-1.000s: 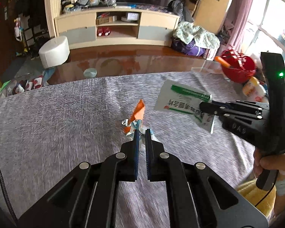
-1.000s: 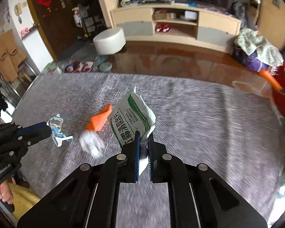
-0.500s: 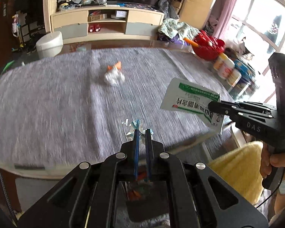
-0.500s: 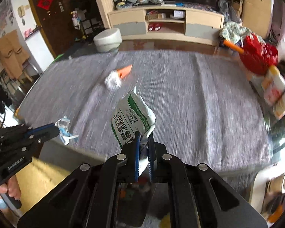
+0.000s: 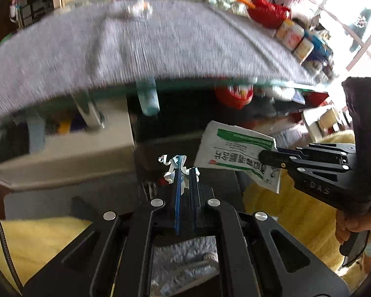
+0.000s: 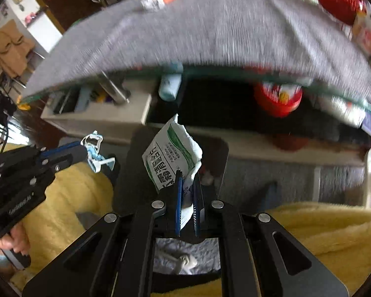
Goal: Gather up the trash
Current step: 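Carry both held items over the bin and open both grippers, then grasp the crumpled white tissue with the left gripper while the right grasps the orange paper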
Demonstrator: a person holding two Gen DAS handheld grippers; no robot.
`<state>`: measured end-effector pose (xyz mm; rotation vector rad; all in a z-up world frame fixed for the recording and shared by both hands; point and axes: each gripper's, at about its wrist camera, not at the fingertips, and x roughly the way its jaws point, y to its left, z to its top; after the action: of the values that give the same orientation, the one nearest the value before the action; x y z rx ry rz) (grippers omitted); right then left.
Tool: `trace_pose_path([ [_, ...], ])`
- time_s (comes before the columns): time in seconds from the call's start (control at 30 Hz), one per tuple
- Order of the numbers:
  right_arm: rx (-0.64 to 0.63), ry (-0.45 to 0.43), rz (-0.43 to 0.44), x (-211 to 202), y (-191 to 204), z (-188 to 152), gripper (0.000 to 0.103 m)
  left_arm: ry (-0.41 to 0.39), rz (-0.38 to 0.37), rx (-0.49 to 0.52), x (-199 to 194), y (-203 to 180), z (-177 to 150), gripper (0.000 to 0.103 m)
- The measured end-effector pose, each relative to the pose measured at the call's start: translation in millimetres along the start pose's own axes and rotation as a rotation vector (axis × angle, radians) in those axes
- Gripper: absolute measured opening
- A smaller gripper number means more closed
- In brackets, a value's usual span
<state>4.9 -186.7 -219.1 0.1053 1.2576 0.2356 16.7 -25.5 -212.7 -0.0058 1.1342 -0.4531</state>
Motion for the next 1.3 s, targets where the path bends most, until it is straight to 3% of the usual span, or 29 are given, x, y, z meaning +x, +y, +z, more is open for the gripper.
trace_pose_path([
  [0.3,0.035,0.084,0.003,34,-8,-5,0.009,0.152,-0.032,-0.023,57,5,-22,0.005],
  [0.5,0.032,0.1,0.008,39,-5,1,0.013,0.181,-0.033,-0.026,67,6,-25,0.006],
  [0.6,0.035,0.099,0.002,39,-6,5,0.014,0.181,-0.026,-0.028,68,7,-23,0.018],
  [0.67,0.039,0.098,0.0,40,-6,8,0.033,0.177,-0.021,-0.034,67,9,-22,0.023],
  [0.73,0.042,0.088,0.0,39,-7,11,0.044,0.172,-0.018,-0.038,65,10,-20,0.025],
  [0.8,0.047,0.078,-0.005,36,-9,13,0.046,0.167,-0.011,-0.04,61,11,-18,0.031],
  [0.97,0.051,0.015,-0.047,18,-14,24,0.085,0.12,0.021,-0.029,42,14,-9,0.063],
  [1.03,0.057,-0.011,-0.078,10,-18,28,0.096,0.092,0.043,-0.023,30,16,-3,0.079],
  [1.13,0.077,-0.033,-0.079,-2,-25,36,0.096,0.067,0.065,-0.021,17,19,5,0.087],
  [1.3,0.091,-0.099,-0.077,-33,-31,53,0.098,-0.005,0.106,-0.022,-16,26,24,0.092],
])
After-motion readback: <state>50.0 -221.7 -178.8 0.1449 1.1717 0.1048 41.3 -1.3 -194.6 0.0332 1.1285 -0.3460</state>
